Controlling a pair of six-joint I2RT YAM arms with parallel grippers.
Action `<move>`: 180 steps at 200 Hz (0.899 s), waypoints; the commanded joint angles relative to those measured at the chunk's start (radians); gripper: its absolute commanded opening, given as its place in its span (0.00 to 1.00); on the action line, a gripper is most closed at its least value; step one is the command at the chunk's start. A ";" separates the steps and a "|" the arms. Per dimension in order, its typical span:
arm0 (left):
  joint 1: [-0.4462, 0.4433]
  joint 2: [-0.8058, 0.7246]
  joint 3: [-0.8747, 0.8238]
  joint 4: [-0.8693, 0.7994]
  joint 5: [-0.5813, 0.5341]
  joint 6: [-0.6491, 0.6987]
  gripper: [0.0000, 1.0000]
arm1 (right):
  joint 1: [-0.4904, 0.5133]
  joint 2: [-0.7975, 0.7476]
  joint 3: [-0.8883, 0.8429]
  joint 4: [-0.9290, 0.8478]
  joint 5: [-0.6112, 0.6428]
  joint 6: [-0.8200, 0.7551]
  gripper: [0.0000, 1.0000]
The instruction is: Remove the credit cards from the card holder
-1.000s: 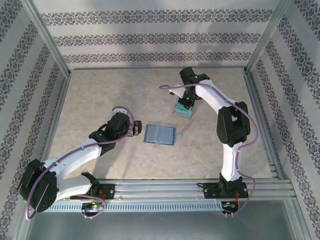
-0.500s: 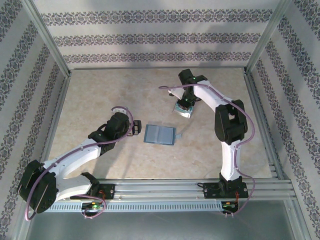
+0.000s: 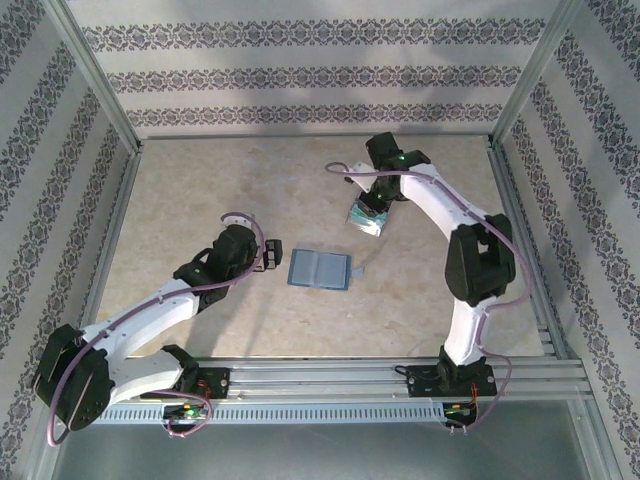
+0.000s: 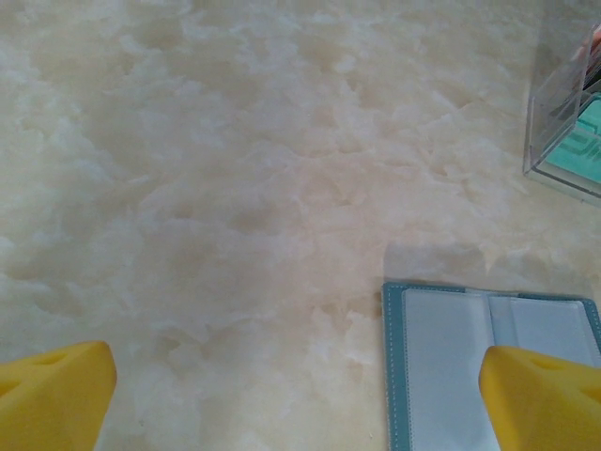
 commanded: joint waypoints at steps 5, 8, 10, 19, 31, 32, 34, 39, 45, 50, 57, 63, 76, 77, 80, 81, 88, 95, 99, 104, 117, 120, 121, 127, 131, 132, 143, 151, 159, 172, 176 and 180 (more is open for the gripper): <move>0.020 -0.029 -0.004 -0.032 -0.034 0.017 0.99 | -0.009 -0.123 -0.086 0.069 -0.016 0.083 0.36; 0.021 -0.031 -0.003 -0.033 -0.035 0.020 0.99 | -0.009 -0.135 -0.097 0.077 -0.015 0.090 0.36; 0.021 -0.031 -0.002 -0.034 -0.036 0.022 0.99 | -0.009 -0.143 -0.103 0.081 -0.015 0.097 0.37; 0.025 -0.036 -0.001 -0.038 -0.044 0.029 0.99 | -0.008 -0.181 -0.135 0.101 -0.009 0.122 0.37; 0.031 -0.041 0.001 -0.040 -0.052 0.043 0.99 | -0.009 -0.233 -0.179 0.125 0.005 0.161 0.38; 0.031 -0.042 0.001 -0.039 -0.054 0.044 0.99 | -0.009 -0.233 -0.179 0.125 0.005 0.161 0.38; 0.033 -0.043 0.001 -0.039 -0.054 0.047 0.99 | -0.010 -0.248 -0.190 0.129 0.007 0.170 0.38; 0.034 -0.045 0.001 -0.036 -0.059 0.053 0.99 | -0.009 -0.266 -0.202 0.136 0.011 0.182 0.39; 0.036 -0.048 0.001 -0.033 -0.063 0.062 0.99 | -0.010 -0.294 -0.228 0.146 0.019 0.206 0.42; 0.039 -0.049 0.002 -0.032 -0.065 0.067 0.99 | -0.009 -0.318 -0.247 0.155 0.025 0.223 0.44; 0.042 -0.051 0.004 -0.030 -0.071 0.077 0.99 | -0.009 -0.351 -0.277 0.169 0.031 0.247 0.46; 0.045 -0.051 0.006 -0.030 -0.077 0.085 0.99 | -0.009 -0.380 -0.303 0.181 0.036 0.265 0.47; 0.053 -0.053 0.010 -0.028 -0.089 0.098 0.99 | -0.009 -0.442 -0.362 0.210 0.059 0.304 0.51; 0.054 -0.053 0.010 -0.028 -0.089 0.099 0.99 | -0.009 -0.447 -0.368 0.212 0.061 0.307 0.51; 0.057 -0.055 0.011 -0.028 -0.091 0.101 0.99 | -0.008 -0.461 -0.382 0.219 0.066 0.317 0.52; 0.058 -0.054 0.010 -0.029 -0.092 0.102 0.99 | -0.008 -0.467 -0.388 0.222 0.069 0.320 0.53; 0.066 -0.056 0.011 -0.025 -0.095 0.108 0.99 | -0.009 -0.501 -0.423 0.239 0.084 0.340 0.54; 0.074 -0.056 0.009 -0.022 -0.097 0.114 0.99 | -0.008 -0.536 -0.461 0.261 0.100 0.357 0.56; 0.077 -0.058 0.009 -0.018 -0.096 0.118 0.99 | -0.009 -0.557 -0.482 0.274 0.110 0.368 0.57; 0.083 -0.059 0.006 -0.014 -0.098 0.121 0.99 | -0.009 -0.582 -0.511 0.290 0.125 0.380 0.58; 0.105 -0.060 -0.002 -0.004 -0.098 0.129 0.99 | -0.008 -0.645 -0.583 0.335 0.160 0.410 0.63; 0.112 -0.061 -0.004 -0.001 -0.098 0.131 0.99 | -0.009 -0.659 -0.599 0.347 0.165 0.416 0.64; 0.114 -0.060 -0.005 -0.001 -0.098 0.132 0.99 | -0.009 -0.664 -0.604 0.350 0.167 0.419 0.64; 0.127 -0.062 -0.009 0.002 -0.098 0.135 0.99 | -0.009 -0.691 -0.637 0.373 0.177 0.430 0.66; 0.136 -0.064 -0.011 0.005 -0.096 0.137 0.99 | -0.010 -0.708 -0.664 0.389 0.181 0.436 0.67; 0.139 -0.064 -0.011 0.006 -0.095 0.137 0.99 | -0.010 -0.712 -0.670 0.392 0.182 0.437 0.67; 0.169 -0.070 -0.019 0.015 -0.086 0.142 0.99 | -0.010 -0.758 -0.727 0.437 0.206 0.455 0.70; 0.193 -0.074 -0.027 0.024 -0.077 0.143 0.99 | -0.010 -0.788 -0.769 0.471 0.227 0.471 0.79; 0.216 -0.079 -0.034 0.031 -0.065 0.145 0.99 | -0.010 -0.815 -0.804 0.504 0.247 0.482 0.84; 0.254 -0.086 -0.044 0.043 -0.053 0.152 0.99 | -0.010 -0.853 -0.854 0.545 0.287 0.502 0.92; 0.262 -0.087 -0.047 0.047 -0.053 0.157 0.99 | -0.011 -0.864 -0.868 0.559 0.301 0.512 0.98; 0.273 -0.088 -0.051 0.052 -0.055 0.160 0.99 | -0.012 -0.874 -0.883 0.574 0.313 0.520 0.98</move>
